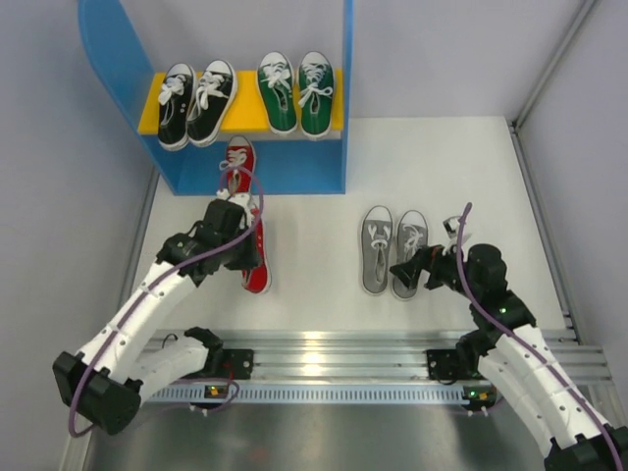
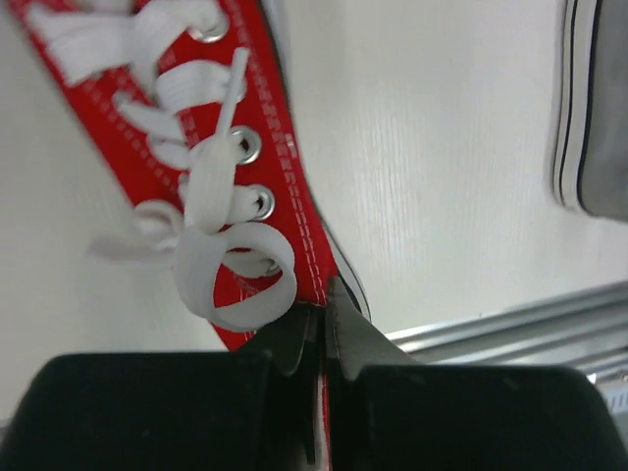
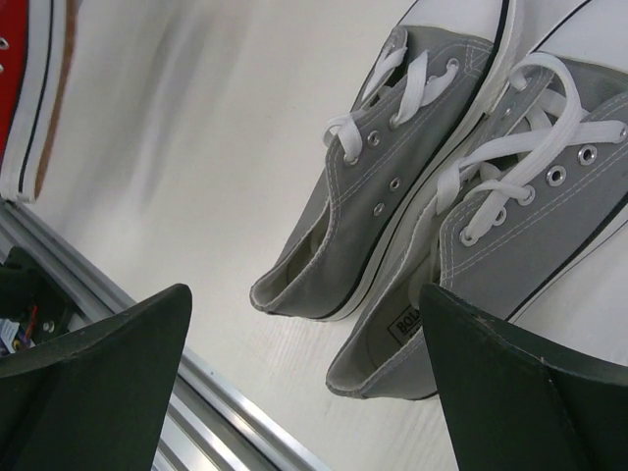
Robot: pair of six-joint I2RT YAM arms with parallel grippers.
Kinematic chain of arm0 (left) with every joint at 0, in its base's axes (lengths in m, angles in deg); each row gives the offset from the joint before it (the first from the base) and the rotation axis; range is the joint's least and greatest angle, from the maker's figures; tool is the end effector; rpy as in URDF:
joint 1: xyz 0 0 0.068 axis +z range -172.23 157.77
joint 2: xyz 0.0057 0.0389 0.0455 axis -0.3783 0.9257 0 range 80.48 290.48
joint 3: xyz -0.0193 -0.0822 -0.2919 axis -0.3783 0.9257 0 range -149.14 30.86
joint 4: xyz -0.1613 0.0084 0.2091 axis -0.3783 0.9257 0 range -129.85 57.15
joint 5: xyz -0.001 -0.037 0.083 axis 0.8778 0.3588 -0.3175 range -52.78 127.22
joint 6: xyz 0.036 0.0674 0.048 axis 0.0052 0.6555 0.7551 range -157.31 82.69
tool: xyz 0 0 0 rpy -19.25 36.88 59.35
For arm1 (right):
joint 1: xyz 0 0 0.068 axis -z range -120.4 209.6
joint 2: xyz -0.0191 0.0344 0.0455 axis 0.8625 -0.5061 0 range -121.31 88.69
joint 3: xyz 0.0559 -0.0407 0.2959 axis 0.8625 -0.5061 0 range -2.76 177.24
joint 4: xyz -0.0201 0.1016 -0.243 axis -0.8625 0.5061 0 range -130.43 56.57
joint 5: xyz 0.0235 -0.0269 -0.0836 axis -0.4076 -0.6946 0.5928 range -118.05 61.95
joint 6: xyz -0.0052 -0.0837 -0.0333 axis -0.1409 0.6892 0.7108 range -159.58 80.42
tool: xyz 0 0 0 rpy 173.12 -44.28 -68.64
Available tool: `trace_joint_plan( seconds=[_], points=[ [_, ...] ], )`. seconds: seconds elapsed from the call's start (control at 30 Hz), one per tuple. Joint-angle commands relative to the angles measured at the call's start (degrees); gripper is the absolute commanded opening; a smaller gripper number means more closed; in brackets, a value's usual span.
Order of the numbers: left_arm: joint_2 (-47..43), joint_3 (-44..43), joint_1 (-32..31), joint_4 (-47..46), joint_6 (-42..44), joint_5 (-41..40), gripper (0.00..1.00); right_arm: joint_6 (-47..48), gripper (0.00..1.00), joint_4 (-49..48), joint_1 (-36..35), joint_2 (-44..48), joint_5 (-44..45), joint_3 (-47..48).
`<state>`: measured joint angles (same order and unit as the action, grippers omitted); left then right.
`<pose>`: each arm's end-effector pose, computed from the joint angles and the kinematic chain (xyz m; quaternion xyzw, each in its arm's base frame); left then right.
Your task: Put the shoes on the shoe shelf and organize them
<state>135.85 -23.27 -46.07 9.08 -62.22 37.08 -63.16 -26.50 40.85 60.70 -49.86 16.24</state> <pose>0.1830 -0.0807 0.2930 -0.0091 0.9402 -0.1395 0.3107 0.1324 0.0765 0.2149 -0.0699 0.8221 0.3429 0.4491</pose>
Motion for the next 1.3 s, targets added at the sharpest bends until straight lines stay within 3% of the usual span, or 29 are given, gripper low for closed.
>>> trace_joint_plan(
  seconds=[0.0,0.13,0.33,0.6,0.63,0.73,0.8,0.83,0.87,1.1,1.27],
  points=[
    [1.40,3.32,-5.95,-4.44,-2.34,-1.34,0.00,0.02,0.99,-0.49,-0.77,-0.66,2.11,0.68],
    [5.35,5.00,-8.95,-12.52,-0.32,-0.83,0.00,-0.07,0.99,-0.22,-0.77,-1.45,2.82,0.95],
    [17.47,-0.79,-9.83,-21.57,7.05,-0.30,0.00,-0.42,0.99,0.04,-0.77,-1.28,4.40,1.04],
    [31.46,-5.29,-12.64,-26.95,11.37,-1.87,0.00,-0.95,0.99,1.36,-0.77,0.21,6.51,1.12],
    [31.72,-4.59,-13.34,-27.13,11.28,-2.31,0.07,-0.95,0.99,1.27,-0.77,0.39,6.51,0.95],
    [28.84,-2.31,-14.92,-27.57,9.36,-6.44,0.47,-1.04,0.99,1.01,-0.86,0.13,6.69,0.77],
    [26.29,-1.07,-16.15,-27.48,8.39,-10.65,0.64,-1.04,0.99,0.48,-0.77,-0.57,6.51,0.77],
    [23.14,0.06,-17.03,-27.48,7.25,-11.80,0.77,-0.95,0.99,0.31,-0.86,-0.75,6.42,0.68],
    [21.46,0.60,-17.38,-27.39,6.72,-12.86,0.98,-0.86,0.99,0.04,-0.86,-1.10,6.33,0.77],
    [5.47,9.99,-18.79,-33.52,4.43,-15.49,0.98,-0.95,0.99,-0.66,-0.86,-2.34,6.16,0.68],
    [-5.18,24.67,-19.75,-42.93,0.21,-16.81,0.99,-0.95,0.99,-0.75,-0.86,-2.16,6.33,0.42]
  ],
)
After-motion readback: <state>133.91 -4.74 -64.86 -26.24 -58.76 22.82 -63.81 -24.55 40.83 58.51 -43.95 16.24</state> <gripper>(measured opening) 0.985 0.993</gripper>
